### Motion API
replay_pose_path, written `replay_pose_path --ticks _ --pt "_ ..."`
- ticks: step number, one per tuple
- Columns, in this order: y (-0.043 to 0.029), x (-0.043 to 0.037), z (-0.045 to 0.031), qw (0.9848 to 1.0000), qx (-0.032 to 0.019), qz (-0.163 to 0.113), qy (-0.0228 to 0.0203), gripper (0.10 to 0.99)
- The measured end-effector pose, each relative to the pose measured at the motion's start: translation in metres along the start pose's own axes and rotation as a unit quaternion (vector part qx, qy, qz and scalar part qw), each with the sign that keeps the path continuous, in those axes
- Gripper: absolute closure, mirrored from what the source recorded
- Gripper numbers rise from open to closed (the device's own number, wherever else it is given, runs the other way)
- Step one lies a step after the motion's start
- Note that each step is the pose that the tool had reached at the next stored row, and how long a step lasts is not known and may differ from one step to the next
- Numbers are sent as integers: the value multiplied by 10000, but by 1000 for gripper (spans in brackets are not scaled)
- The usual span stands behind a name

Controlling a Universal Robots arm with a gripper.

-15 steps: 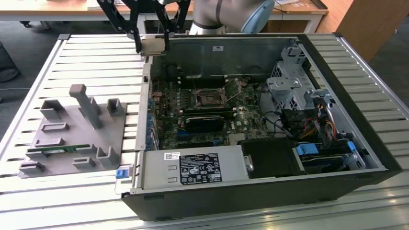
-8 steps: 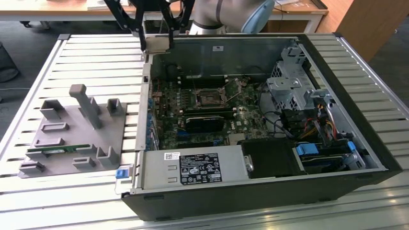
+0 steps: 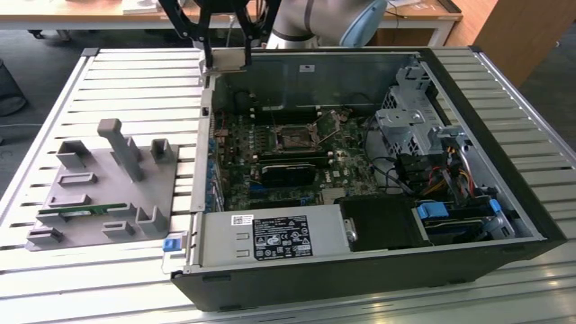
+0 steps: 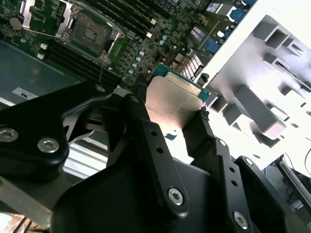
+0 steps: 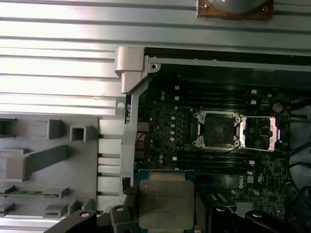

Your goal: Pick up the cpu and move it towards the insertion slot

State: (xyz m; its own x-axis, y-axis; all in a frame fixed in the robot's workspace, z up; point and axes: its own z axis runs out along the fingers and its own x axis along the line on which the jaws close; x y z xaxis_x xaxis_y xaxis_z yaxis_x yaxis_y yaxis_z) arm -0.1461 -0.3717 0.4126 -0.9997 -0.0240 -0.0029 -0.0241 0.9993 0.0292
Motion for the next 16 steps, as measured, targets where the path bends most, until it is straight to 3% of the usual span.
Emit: replay_pose_path --ticks 16 --pt "114 -191 4 10000 0 0 0 541"
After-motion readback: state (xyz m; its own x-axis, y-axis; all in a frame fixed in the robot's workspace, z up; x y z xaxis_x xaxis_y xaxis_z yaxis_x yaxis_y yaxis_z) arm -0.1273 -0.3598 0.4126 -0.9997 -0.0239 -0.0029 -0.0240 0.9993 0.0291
